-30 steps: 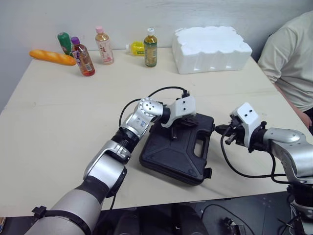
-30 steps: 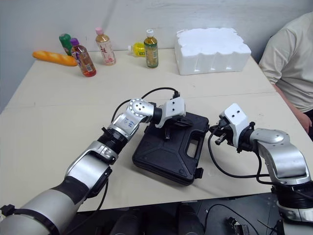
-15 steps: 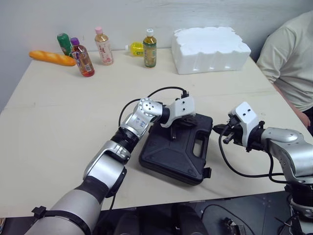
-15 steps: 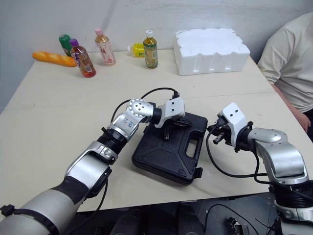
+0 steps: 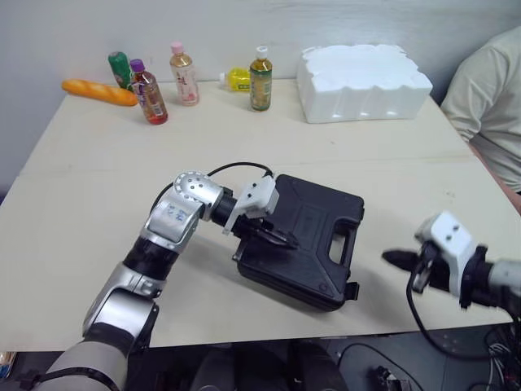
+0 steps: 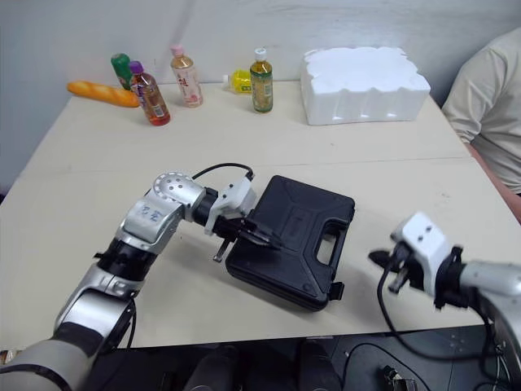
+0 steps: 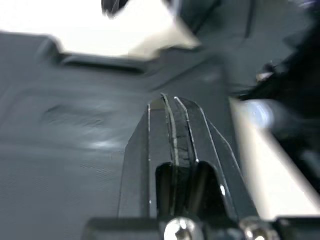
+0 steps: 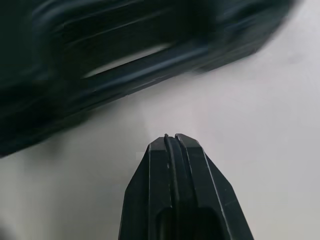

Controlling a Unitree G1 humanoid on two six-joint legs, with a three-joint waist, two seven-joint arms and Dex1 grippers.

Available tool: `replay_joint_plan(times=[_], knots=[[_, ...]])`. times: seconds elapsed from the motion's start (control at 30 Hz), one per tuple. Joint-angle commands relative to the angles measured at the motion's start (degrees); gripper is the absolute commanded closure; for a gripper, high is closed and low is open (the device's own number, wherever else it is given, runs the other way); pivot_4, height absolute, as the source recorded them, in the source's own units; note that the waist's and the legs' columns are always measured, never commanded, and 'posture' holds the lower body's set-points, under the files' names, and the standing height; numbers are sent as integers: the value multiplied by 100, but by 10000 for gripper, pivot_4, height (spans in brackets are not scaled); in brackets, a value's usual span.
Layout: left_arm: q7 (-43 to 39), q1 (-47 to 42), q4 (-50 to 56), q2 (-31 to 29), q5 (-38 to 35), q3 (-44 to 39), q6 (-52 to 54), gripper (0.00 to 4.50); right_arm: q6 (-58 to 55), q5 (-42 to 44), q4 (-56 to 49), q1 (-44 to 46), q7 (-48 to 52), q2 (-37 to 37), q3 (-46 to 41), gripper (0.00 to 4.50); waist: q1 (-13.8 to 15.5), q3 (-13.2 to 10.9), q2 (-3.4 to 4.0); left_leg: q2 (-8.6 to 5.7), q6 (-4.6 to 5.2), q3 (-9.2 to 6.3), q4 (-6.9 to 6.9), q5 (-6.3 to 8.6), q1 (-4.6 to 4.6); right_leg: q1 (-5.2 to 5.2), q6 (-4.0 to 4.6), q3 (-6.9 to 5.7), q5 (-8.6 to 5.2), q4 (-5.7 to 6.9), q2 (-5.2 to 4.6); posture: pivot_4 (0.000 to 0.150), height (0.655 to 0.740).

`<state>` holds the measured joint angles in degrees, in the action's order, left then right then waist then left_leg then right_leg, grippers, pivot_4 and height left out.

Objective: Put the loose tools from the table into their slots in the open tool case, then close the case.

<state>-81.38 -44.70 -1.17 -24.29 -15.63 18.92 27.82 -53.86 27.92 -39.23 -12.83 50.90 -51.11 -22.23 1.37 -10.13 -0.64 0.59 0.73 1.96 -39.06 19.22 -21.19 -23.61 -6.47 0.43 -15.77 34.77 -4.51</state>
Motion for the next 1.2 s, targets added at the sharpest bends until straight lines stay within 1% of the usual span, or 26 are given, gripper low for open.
replay_joint_plan(times=[0.03,0.17,0.27,0.37,0.43,0.53,0.77,0.87,0.97,1.07,1.1,1.13,1.17,1.2], knots=[[145,98,336,65,-53,234,190,44922,4,241,-447,-310,80,-31,-31,44660,-5,-1,-1,-4,3,2,-2,2,1,0,-3,4,2,0,-3,1500,7383],[425,139,260,152,199,527,181,44922,-36,388,-589,-422,-47,11,135,44660,-8,-1,-2,-4,5,-1,-5,2,0,1,-5,2,3,-2,1,1500,7383],[726,112,29,228,502,734,84,44922,-64,445,-527,-206,-223,34,328,44660,-13,-1,-2,-2,5,0,-5,2,0,-3,-3,2,2,-2,7,1500,7383],[846,127,-162,85,993,1072,-333,44922,-92,500,-453,56,-375,60,536,44660,-5,-1,-2,-2,5,0,-5,2,3,-1,-3,2,1,-2,7,1500,7383],[758,176,-218,-63,1193,1257,-649,44922,-151,610,-480,246,-449,90,668,44660,-5,0,-4,-3,5,0,-5,2,6,2,-2,2,1,-3,6,1500,7383],[657,218,-182,-136,1166,1336,-650,44922,-364,1036,-569,559,-547,227,655,44660,-7,2,-5,0,5,-1,-5,2,9,6,2,1,-1,-5,5,1500,7383],[793,226,-300,-82,1242,1402,-699,44922,-857,2151,-849,947,-636,400,392,44660,-98,5,-7,15,5,-4,-2,2,12,6,11,-2,-6,5,6,1500,7383],[816,228,-293,-79,1222,1404,-672,44922,-914,2313,-894,924,-665,302,387,44660,-149,6,-7,19,5,-9,1,2,15,6,23,-1,-12,14,6,1500,7383],[838,233,-300,-82,1209,1397,-671,44922,-844,2236,-870,825,-740,174,422,44660,-137,13,-6,20,5,-17,4,2,20,10,28,-5,-16,17,13,1500,7383],[862,250,-313,-94,1081,1239,-661,44922,-568,1951,-850,641,-707,-39,344,44660,-103,13,-9,10,5,-23,2,2,15,10,27,-9,-16,14,7,1500,7383],[828,288,-229,-105,870,1058,-551,44922,-480,1940,-850,575,-688,-69,187,44660,-103,13,-10,9,5,-22,0,2,13,12,25,-9,-15,10,7,1500,7383],[744,354,-7,-169,270,555,-71,41882,-320,1999,-837,477,-555,-76,-246,44937,-103,13,-10,7,5,-19,0,2,13,12,21,-10,-13,6,6,1500,7383],[699,414,157,-265,-155,154,344,38658,-294,2135,-806,375,-447,-102,-647,45000,-105,10,-6,6,5,-18,0,2,12,12,21,-10,-12,6,5,1500,7383],[683,453,275,-338,-429,-99,639,36722,-278,2238,-784,296,-371,-122,-910,45000,-139,4,-6,6,5,-17,0,2,4,6,19,-9,-12,7,4,1500,7383]])
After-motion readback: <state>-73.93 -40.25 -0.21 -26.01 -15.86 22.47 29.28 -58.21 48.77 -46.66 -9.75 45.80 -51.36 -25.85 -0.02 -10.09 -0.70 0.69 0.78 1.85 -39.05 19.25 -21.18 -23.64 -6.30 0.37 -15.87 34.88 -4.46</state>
